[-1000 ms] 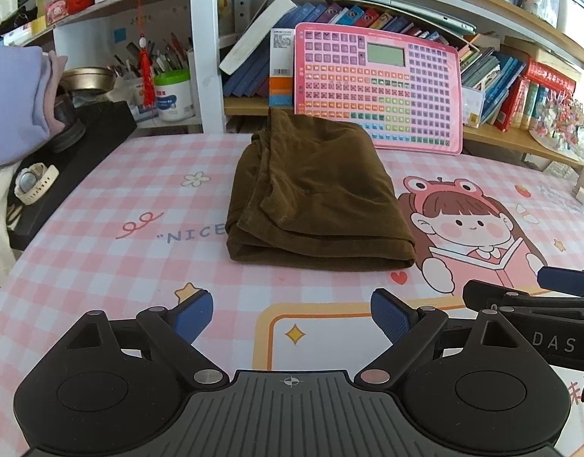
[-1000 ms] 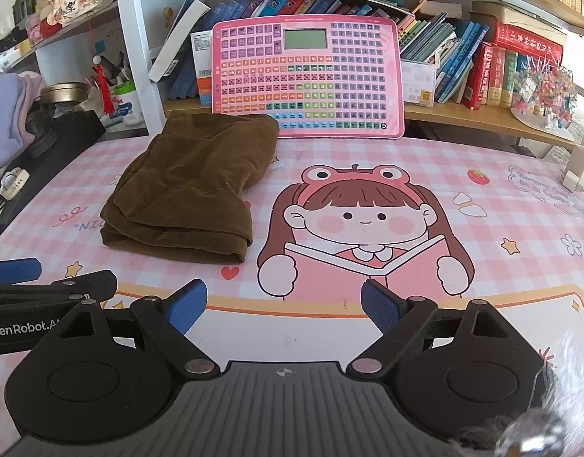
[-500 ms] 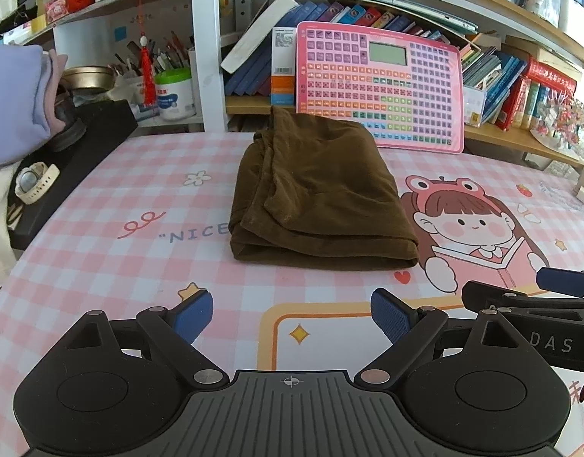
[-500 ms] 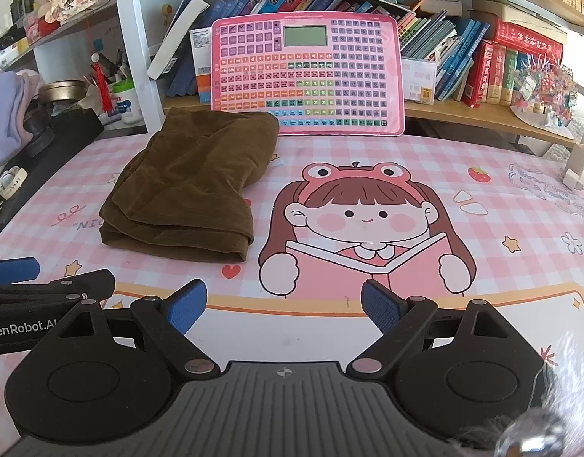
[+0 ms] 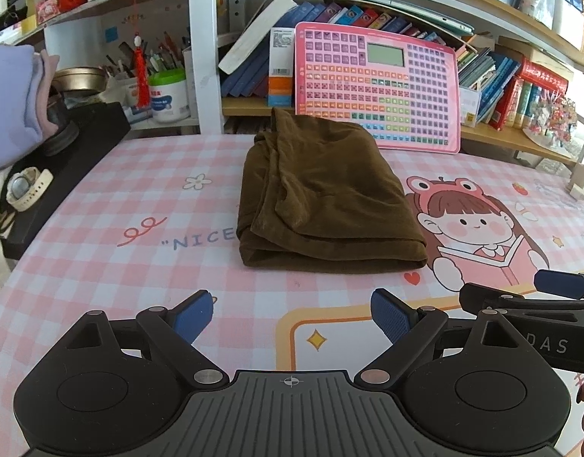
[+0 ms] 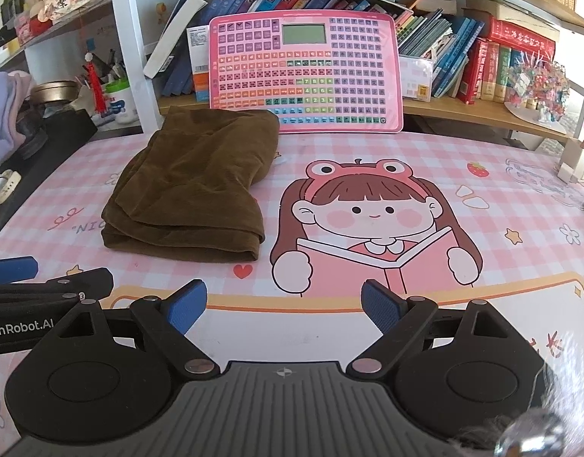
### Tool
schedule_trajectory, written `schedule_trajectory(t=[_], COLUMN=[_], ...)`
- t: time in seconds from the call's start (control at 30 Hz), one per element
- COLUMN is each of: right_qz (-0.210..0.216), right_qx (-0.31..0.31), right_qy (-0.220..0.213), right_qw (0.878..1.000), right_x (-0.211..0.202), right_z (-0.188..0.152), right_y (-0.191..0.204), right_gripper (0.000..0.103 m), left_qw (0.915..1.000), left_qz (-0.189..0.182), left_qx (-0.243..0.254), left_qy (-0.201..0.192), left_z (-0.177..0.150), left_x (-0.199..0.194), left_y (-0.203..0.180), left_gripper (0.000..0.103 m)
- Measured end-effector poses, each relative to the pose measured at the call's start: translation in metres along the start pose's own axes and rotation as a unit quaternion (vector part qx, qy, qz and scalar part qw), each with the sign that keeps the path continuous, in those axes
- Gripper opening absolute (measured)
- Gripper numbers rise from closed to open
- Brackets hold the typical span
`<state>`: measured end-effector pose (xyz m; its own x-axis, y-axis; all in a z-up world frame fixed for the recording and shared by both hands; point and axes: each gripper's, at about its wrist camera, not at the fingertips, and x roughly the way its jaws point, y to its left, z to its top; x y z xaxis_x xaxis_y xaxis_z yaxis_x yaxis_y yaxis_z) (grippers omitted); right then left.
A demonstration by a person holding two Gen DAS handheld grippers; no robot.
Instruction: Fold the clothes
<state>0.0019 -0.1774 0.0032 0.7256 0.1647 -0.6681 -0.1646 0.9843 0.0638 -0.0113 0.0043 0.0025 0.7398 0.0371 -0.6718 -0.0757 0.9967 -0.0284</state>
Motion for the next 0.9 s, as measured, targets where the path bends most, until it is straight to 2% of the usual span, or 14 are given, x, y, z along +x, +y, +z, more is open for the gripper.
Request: schedule_trajectory(t=[0.63,0.7,0.73,0.9], right_qz=[-0.024,-0.023,-0.024,-0.025], right_qx=[0.008,0.008,0.009,0.012], right_qy=[-0.010,-0.011,-0.011,-0.008], right_qw=[1.000,1.000,1.000,1.000], right_x=[-0.0043,-0.0047,-0.0047,-0.0044], right_z=[0.0019,0.0020,0.0021,0.0017], right_y=[0.0099,0.0098,0.0094,0.0069], right_gripper=[0.088,0.088,0.088,0.088], left_qw=[0.9997,0.9997,0.9997,0.9998], left_qz=[-0.023,-0.022,-0.021,-0.019], left_qx=[0.002,0.001,-0.001,-0.002], left_qy=[-0.010,-0.011,-0.010,-0.007], left_z=[0.0047,0.0049,0.0050,0.0052], left_x=[-0.0001,-0.0001,0.0000,0.0003], left_y=[0.0071,0.0071,0.0073,0.0061], left_gripper=[0.092,0.095,0.100,0.100])
